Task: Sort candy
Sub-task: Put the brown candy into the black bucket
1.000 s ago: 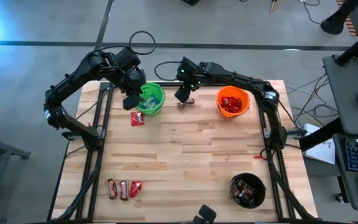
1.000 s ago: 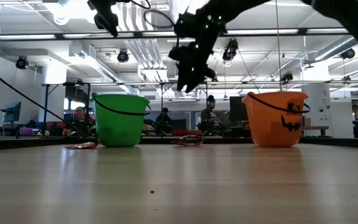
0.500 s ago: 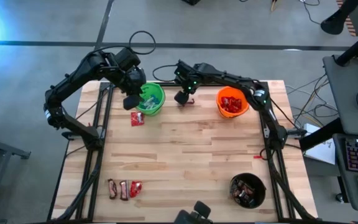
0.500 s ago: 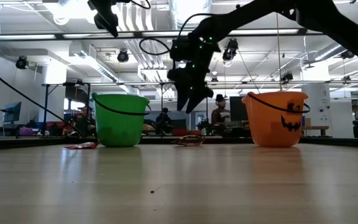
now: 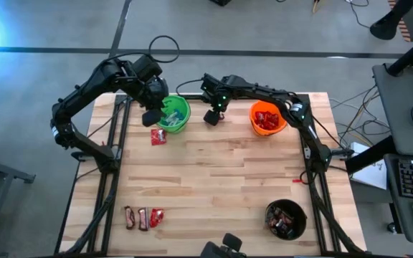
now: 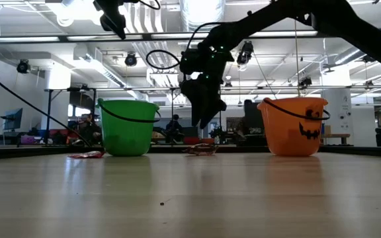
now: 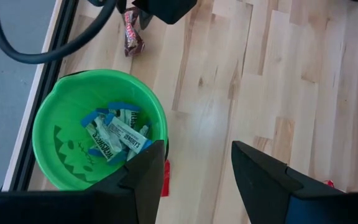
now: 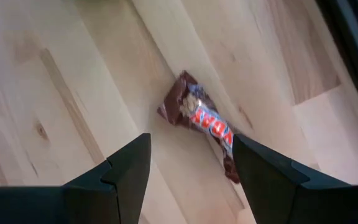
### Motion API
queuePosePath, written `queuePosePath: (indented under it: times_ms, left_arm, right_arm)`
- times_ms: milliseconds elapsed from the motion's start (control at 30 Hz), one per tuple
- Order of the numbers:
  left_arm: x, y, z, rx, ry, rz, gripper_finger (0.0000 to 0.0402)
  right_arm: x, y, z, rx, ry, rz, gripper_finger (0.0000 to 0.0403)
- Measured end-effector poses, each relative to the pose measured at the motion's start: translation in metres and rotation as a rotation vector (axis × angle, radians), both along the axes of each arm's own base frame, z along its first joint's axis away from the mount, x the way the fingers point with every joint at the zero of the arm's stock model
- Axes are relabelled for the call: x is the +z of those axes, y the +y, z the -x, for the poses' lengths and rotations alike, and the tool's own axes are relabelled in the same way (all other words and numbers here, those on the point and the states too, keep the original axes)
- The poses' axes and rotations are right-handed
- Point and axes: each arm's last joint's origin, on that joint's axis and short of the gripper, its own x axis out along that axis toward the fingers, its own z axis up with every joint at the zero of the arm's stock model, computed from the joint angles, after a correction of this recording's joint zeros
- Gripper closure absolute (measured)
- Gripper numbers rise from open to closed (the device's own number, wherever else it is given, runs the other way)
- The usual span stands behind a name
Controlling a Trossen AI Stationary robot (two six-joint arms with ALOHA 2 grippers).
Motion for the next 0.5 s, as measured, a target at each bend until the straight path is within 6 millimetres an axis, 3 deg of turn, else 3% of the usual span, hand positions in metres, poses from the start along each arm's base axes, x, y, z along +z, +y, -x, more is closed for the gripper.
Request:
queuePosePath:
  times_ms: [500]
  left_arm:
    - [0.000, 0.000, 0.000, 0.007, 0.000, 0.004, 0.0233]
  right_arm:
    - [-0.031, -0.001, 0.008, 0.014, 0.049, -0.017, 0.0186]
